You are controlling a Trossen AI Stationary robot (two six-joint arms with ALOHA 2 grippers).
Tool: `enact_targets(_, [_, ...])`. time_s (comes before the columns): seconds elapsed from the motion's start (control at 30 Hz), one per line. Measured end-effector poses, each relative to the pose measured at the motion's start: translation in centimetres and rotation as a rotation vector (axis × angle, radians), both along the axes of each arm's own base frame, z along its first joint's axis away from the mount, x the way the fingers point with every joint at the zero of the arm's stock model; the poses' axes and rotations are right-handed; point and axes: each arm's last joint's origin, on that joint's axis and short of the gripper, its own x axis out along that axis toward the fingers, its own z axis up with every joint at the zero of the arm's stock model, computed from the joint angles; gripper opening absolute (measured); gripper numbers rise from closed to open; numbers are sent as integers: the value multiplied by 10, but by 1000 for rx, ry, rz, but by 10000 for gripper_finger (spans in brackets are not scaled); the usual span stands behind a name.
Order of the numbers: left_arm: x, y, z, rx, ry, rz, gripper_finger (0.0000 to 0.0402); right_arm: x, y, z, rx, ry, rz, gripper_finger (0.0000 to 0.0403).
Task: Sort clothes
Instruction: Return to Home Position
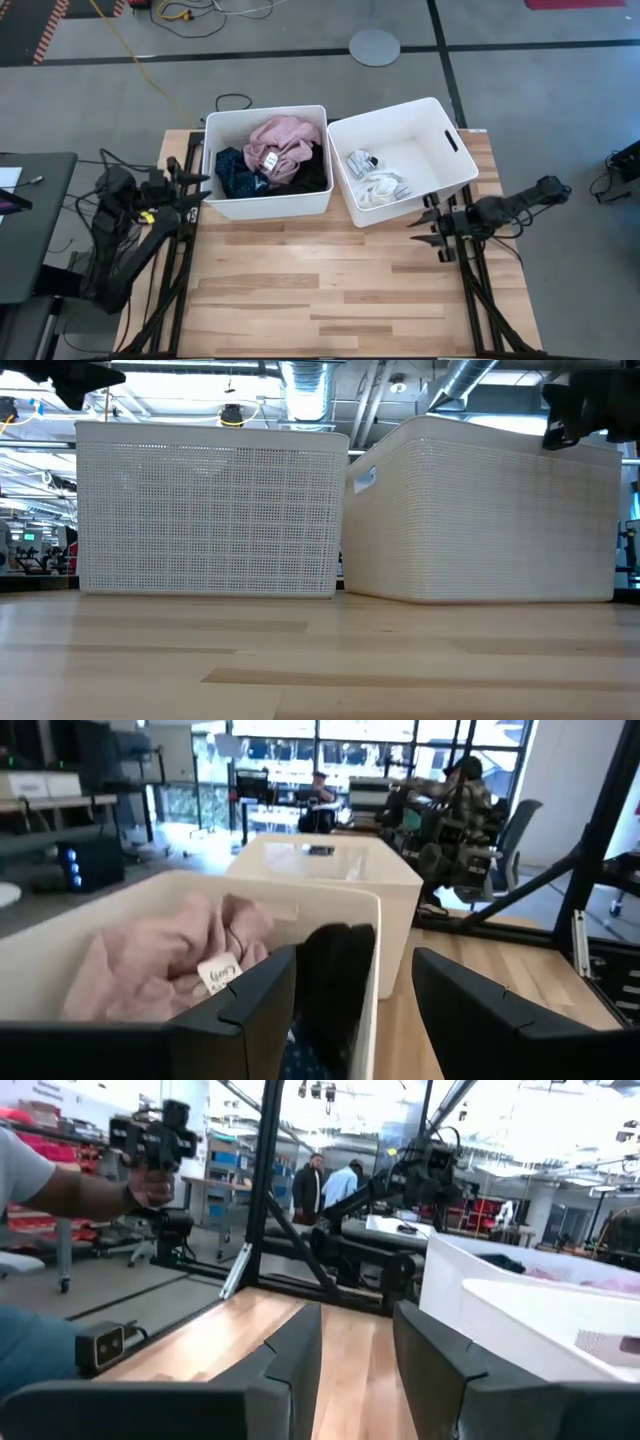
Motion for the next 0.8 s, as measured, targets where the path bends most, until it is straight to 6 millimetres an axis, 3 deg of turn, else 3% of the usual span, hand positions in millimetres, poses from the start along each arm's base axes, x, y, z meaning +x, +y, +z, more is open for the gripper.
enact_targets(0.33, [2, 0, 11, 52, -100, -80, 196, 5, -16, -5, -23, 51, -102, 132])
enact_targets(0.53, [13, 18, -9, -54, -155, -133, 196, 6, -26, -6, 3, 57, -106, 132])
enact_targets(0.8, [25, 30, -29, 3, -164, -168, 196, 7, -30, -12, 47, 131, -104, 132])
